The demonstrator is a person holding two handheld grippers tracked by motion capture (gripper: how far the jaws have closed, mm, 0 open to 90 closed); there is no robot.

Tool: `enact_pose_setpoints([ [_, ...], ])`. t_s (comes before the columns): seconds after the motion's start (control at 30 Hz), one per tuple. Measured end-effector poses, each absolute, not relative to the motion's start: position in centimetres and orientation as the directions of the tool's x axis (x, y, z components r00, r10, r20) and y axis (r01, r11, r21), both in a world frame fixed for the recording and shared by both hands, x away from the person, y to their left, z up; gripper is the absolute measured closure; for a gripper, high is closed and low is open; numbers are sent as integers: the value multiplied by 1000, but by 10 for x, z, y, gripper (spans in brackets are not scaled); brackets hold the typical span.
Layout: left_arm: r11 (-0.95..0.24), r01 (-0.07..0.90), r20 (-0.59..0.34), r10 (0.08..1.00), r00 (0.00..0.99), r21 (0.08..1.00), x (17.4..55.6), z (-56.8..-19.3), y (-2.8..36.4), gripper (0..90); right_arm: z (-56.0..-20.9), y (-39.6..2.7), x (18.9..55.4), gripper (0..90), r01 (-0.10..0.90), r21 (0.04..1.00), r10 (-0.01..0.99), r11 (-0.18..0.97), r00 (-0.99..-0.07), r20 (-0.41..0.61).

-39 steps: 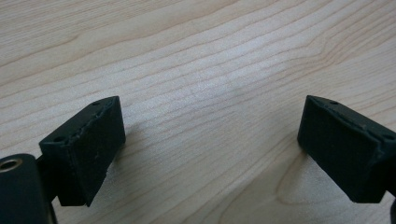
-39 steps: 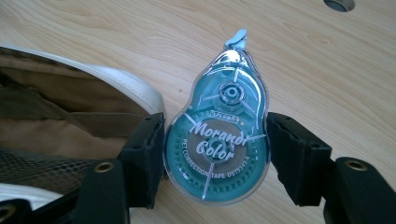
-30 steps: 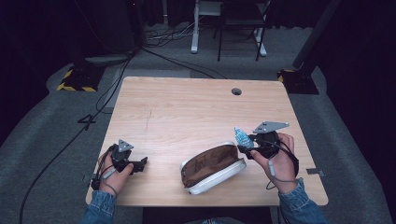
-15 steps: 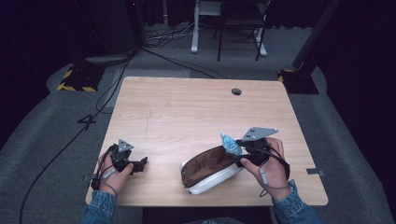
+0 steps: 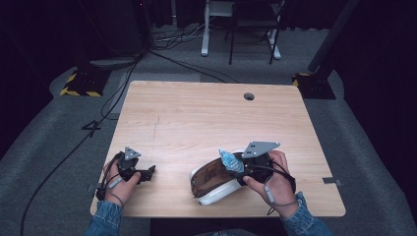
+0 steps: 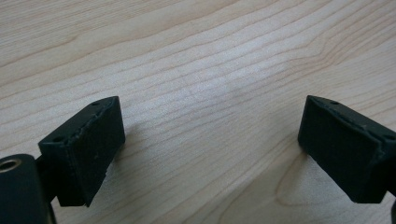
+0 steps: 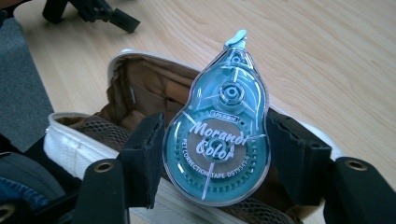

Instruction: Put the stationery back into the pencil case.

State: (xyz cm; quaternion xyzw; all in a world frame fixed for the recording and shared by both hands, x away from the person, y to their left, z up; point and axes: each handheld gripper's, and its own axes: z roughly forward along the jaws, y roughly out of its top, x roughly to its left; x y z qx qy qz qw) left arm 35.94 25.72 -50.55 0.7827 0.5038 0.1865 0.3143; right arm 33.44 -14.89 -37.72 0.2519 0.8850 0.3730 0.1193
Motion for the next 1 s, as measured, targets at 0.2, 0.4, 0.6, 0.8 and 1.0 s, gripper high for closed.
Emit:
enact_pose_setpoints([
  [0.2, -295, 670, -24, 906, 422, 681, 360, -506, 257, 74, -379, -144, 332, 396, 351, 717, 510, 602, -860, -6],
  [0.4, -295, 670, -25, 905, 424, 681, 360, -506, 257, 74, -381, -140, 331, 396, 356, 696, 471, 624, -882, 30],
  [0.6, -295, 671, -25, 906, 423, 681, 360, -506, 257, 74, -381, -138, 331, 396, 356, 686, 455, 634, -890, 42],
  [0.8, -295, 671, -25, 906, 424, 681, 360, -506, 257, 74, -384, -138, 333, 395, 361, 673, 442, 646, -895, 56],
  [1.0, -295, 671, -25, 906, 423, 680, 360, -506, 257, 72, -387, -139, 337, 370, 358, 678, 427, 643, -901, 71],
])
